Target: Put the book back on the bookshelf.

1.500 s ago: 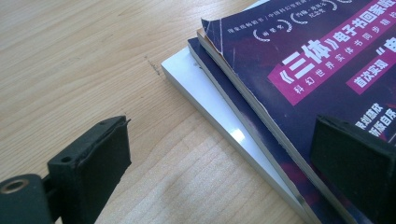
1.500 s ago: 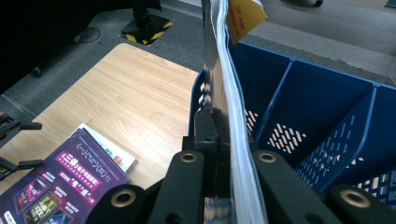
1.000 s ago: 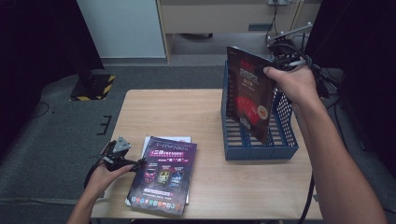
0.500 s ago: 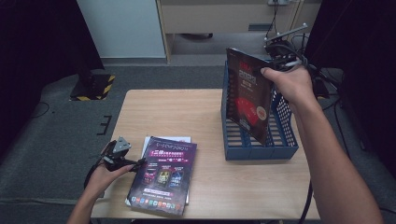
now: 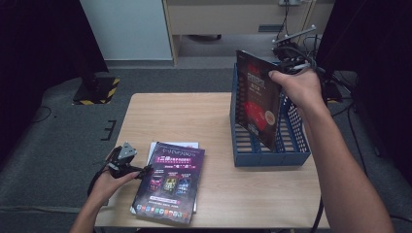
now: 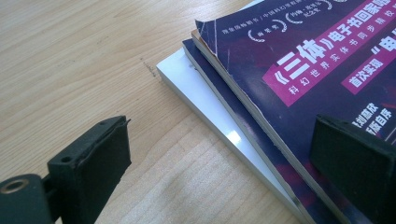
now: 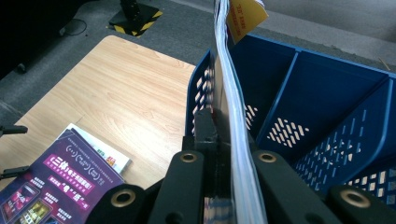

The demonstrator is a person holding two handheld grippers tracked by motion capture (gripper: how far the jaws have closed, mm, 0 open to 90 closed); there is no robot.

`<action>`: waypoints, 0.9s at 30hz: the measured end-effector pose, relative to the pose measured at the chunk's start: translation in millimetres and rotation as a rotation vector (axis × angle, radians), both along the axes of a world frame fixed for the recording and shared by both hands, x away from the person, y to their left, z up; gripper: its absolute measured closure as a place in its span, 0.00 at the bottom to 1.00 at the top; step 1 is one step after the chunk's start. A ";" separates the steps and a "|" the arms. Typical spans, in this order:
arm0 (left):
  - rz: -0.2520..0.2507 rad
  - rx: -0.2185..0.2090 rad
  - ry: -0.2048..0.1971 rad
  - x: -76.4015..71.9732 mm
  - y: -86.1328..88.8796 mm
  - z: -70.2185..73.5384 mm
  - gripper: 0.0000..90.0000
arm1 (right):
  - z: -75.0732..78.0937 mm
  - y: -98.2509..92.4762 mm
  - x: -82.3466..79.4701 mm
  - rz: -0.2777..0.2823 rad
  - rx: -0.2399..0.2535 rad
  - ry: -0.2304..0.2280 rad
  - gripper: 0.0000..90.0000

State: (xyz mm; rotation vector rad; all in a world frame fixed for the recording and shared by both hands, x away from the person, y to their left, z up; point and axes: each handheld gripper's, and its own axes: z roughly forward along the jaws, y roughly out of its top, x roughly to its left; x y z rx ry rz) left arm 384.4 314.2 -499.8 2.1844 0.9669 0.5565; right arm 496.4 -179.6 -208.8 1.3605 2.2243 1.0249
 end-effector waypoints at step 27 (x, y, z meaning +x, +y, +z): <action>-0.013 -0.013 0.004 2.4 -2.6 -2.0 0.05 | -19.2 7.2 -6.8 -0.070 0.063 -0.093 0.97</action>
